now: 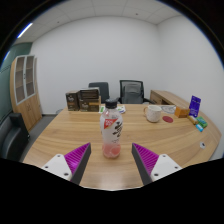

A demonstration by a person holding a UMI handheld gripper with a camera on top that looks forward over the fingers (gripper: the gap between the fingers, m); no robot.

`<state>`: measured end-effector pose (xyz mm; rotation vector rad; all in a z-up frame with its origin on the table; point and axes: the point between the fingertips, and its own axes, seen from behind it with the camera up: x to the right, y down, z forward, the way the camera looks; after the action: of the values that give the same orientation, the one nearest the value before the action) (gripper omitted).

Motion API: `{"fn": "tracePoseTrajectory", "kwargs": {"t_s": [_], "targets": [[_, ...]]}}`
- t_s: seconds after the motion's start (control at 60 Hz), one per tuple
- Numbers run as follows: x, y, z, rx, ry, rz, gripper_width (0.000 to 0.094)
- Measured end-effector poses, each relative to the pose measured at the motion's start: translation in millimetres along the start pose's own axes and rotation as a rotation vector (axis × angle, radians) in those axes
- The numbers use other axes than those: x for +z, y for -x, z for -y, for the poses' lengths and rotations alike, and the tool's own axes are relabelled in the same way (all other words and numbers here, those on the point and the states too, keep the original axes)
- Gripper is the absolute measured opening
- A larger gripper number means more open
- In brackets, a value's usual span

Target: Pour water

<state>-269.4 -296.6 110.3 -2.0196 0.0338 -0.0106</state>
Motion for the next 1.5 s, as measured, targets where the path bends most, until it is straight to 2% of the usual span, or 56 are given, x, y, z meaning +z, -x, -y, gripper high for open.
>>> {"fn": "tracePoseTrajectory", "kwargs": {"t_s": [0.217,0.3,0.367,0.4,0.55,0.667,0.8,1.05,1.15,1.3,1.5], "targets": [[92,-1,2,0.017,-0.047,-0.029,0.0787],[117,0,2,0.015,-0.060,-0.022,0.0666],[127,-1,9,0.013,-0.099,-0.026,0.0488],[129,-2,9,0.008,-0.109,-0.029,0.0480],[130,6,15,0.011,-0.106,0.023,0.0316],[125,17,31,-0.020,-0.102,0.086,0.0315],[114,27,90,0.089,-0.137,0.210,0.0315],[122,13,249,0.715,-0.197,0.570,0.0314],[142,-13,286,0.997,-0.192,0.699,0.0313],[188,-65,298,1.447,-0.148,0.777,0.0314],[253,-127,253,1.927,-0.071,0.761,0.0313]]}}
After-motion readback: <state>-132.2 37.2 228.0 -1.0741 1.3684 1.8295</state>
